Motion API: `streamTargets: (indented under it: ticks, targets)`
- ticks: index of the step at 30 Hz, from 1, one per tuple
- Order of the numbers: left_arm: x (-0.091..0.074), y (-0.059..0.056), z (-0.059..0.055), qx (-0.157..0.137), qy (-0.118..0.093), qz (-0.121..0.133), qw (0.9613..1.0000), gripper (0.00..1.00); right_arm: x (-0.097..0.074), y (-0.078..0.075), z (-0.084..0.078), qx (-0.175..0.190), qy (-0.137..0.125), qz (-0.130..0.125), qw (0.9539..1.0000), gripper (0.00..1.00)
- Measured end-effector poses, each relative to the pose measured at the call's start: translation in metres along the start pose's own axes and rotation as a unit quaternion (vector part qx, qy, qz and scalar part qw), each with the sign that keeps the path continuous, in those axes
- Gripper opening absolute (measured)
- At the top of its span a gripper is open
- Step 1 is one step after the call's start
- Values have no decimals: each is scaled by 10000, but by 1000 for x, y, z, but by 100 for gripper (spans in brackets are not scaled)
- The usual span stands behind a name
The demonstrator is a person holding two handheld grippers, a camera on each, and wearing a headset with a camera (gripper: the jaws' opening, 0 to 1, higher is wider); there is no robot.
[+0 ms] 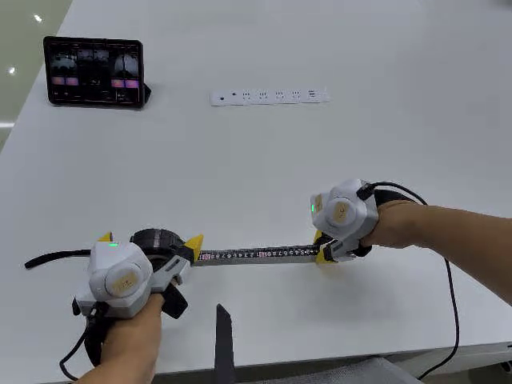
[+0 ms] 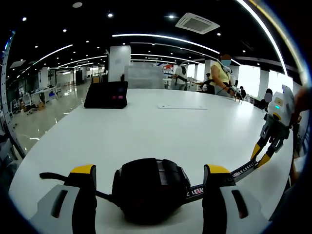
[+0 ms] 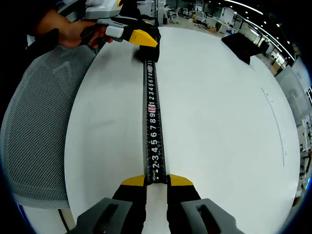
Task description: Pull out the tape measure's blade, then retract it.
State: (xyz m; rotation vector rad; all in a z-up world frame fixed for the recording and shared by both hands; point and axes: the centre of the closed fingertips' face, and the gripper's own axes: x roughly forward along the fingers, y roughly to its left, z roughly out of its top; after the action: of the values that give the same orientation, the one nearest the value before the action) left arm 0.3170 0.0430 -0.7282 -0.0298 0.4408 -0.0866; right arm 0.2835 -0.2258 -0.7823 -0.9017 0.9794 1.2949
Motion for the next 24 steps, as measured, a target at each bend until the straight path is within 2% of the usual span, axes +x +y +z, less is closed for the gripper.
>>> streamTargets:
  ticks: [4,8,12,14,18,20,24]
  targets:
    - [1,-2,-8,65,155,-77,9998,74,1,-1,0,305,-47,-43,9995,12]
    - [2,-3,-13,54,253,-119,9996,66,1,-1,0,241,-53,-87,9997,11]
    - [2,-1,-14,-29,382,-87,9992,64,1,-1,1,267,-49,-73,9996,10]
    - [2,0,-14,32,490,-50,9988,64,1,-1,1,254,-40,-78,9996,10]
    - [2,1,-16,53,573,-83,9983,62,1,-1,2,146,-30,-67,9999,9]
    - [2,1,-17,73,679,-115,9976,61,2,-2,3,241,-9,-62,9997,8]
    - [2,1,-18,57,719,-121,9973,61,2,-2,3,237,43,0,9997,8]
